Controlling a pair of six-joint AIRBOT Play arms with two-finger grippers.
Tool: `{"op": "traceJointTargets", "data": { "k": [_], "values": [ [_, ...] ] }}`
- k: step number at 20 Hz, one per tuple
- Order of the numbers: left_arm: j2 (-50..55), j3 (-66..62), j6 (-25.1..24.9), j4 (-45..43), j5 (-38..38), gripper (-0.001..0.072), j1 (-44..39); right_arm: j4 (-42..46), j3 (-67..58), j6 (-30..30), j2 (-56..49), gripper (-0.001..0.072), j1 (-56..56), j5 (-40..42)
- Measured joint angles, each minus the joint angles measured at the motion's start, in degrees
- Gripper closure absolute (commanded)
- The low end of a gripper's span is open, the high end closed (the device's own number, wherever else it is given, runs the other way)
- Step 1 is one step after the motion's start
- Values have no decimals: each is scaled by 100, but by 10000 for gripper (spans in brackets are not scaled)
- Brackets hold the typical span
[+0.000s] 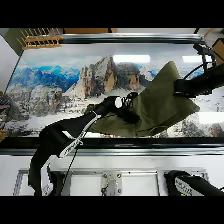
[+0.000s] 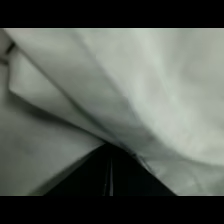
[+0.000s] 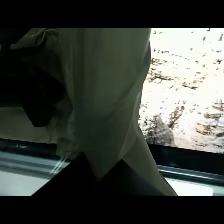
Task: Fold the clothes and pants, and hang the long-sleeved shirts on hangers.
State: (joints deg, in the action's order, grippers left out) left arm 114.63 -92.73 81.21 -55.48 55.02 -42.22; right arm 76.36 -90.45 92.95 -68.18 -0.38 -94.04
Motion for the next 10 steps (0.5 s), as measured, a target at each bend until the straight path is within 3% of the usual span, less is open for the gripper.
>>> {"op": "traceJointTargets", "data": {
  "k": [10],
  "values": [
    [-647, -778, 109, -605, 739, 689, 577, 4, -68, 501, 2, 700, -501, -4]
  ]
}}
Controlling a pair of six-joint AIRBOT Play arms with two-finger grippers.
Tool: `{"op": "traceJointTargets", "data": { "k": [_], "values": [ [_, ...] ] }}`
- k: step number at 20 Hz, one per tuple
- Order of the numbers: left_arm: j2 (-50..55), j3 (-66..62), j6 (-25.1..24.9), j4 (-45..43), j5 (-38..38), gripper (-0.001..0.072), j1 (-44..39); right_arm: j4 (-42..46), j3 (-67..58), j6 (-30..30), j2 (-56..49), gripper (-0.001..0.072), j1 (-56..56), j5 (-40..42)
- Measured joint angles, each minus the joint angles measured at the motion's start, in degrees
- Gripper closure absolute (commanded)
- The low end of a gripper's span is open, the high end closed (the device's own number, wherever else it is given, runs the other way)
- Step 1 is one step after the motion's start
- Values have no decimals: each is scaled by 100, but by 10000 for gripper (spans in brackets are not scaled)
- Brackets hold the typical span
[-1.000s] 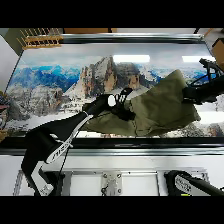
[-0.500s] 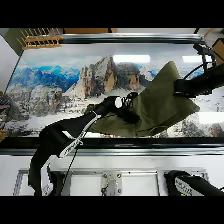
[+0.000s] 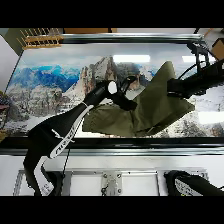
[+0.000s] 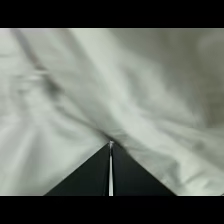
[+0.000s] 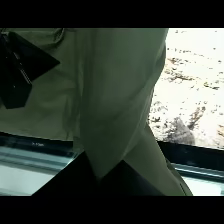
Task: Fold the clothes and pants, and hang the long-sleeved shirts on hangers.
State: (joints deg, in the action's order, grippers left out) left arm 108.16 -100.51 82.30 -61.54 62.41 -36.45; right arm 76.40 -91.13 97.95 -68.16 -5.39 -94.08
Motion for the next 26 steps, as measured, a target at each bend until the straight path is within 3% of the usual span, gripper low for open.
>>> {"op": "traceJointTargets", "data": {
  "k": [7, 12, 19, 26],
  "values": [
    [-780, -48, 20, -299, 205, 689, 994, -11, 0, 446, -31, 700, -1036, 455],
    [-1196, -46, 20, -339, 466, 689, 1801, -72, 0, 1073, -256, 700, -2009, 1034],
    [-1698, -46, 15, -343, 684, 689, 2747, -496, 0, 2055, -949, 700, -3222, 2389],
    [-2044, -46, -66, -339, 800, 689, 3331, -1303, 0, 2428, -1954, 686, -4079, 3781]
  ]
}}
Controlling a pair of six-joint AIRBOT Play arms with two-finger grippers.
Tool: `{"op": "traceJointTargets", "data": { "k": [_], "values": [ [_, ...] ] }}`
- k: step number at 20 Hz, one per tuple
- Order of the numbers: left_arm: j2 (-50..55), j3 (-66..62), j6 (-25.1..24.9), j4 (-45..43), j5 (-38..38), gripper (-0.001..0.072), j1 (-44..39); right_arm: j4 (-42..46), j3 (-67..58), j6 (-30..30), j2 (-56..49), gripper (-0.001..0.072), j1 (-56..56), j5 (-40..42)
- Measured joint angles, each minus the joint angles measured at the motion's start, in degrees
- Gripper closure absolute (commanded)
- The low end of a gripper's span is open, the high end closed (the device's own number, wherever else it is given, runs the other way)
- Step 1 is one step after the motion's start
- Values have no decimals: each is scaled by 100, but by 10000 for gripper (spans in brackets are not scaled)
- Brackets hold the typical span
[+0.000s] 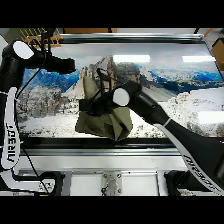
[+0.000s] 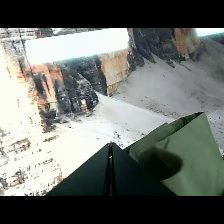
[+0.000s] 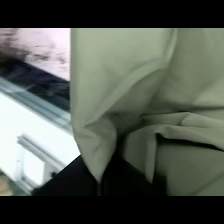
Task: Fold the clothes and pants, and hang the long-sleeved shirts on hangers.
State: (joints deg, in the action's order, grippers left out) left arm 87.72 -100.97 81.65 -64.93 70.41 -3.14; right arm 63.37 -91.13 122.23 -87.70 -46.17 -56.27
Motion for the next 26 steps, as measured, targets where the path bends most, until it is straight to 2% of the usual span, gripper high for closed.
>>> {"op": "traceJointTargets", "data": {
  "k": [1, 2, 3, 7, 12, 15, 20, 23, 26],
  "values": [
    [-42, -2, -4, -2, 0, 689, 72, -116, 0, 37, -140, 565, -116, 243],
    [-76, -2, -7, -4, 0, 689, 136, -267, 0, 35, -260, 273, -216, 474],
    [-111, 0, -7, -4, 4, 689, 199, -439, 0, -57, -369, 78, -319, 708],
    [-267, 15, -50, -4, 13, 689, 428, -1340, 0, -876, -531, 64, -525, 1377],
    [-686, 463, -229, 20, -15, 689, 568, -1633, 0, -1773, -24, 64, -402, 1394],
    [-1032, 1204, -426, 282, -37, 689, 452, -918, -2, -1875, 555, 64, -120, 758],
    [-1338, 2758, -848, 863, -55, 689, -415, 942, 11, -1390, 1659, 64, 662, -608],
    [-1390, 3698, -999, 929, -48, 689, -1178, 1488, 267, -1252, 2262, 64, 1305, -1322],
    [-1410, 4607, -1067, 918, -57, 689, -1779, 1711, 1071, -1169, 2876, 64, 1932, -1746]
  ]
}}
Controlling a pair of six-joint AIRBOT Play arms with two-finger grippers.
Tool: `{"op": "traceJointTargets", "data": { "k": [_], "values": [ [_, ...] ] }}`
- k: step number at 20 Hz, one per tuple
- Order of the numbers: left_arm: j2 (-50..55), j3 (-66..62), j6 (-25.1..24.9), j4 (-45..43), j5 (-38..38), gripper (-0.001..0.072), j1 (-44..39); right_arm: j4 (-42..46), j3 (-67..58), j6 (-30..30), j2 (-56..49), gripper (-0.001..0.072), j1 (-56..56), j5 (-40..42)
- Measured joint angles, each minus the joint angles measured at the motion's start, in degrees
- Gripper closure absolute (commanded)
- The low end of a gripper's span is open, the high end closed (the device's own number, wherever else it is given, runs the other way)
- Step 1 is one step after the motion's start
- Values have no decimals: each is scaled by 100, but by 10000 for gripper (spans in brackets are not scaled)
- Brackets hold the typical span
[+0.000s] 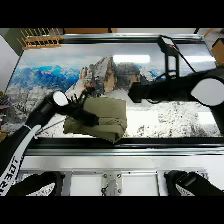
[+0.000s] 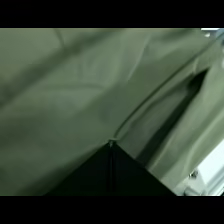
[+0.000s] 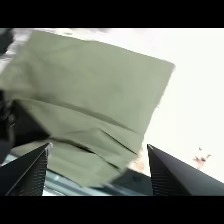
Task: Fold the clothes and pants, and hang the long-sleeved shirts on hangers.
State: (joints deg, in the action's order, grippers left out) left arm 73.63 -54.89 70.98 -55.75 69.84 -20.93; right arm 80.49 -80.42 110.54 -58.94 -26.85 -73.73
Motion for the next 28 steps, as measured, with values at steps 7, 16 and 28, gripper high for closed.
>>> {"op": "traceJointTargets", "data": {
  "k": [7, 16, 28],
  "values": [
    [-9, 1180, -39, 31, -435, 689, -614, -452, 2782, 66, 743, 65, 1117, 479],
    [-839, 597, -35, 37, -175, 689, -702, -3534, 4308, -2295, -278, -8, 1668, 2111],
    [-2420, 295, 509, -13, -461, 689, -702, -7283, 4205, -5565, -2769, -2, 1062, 2144]
  ]
}}
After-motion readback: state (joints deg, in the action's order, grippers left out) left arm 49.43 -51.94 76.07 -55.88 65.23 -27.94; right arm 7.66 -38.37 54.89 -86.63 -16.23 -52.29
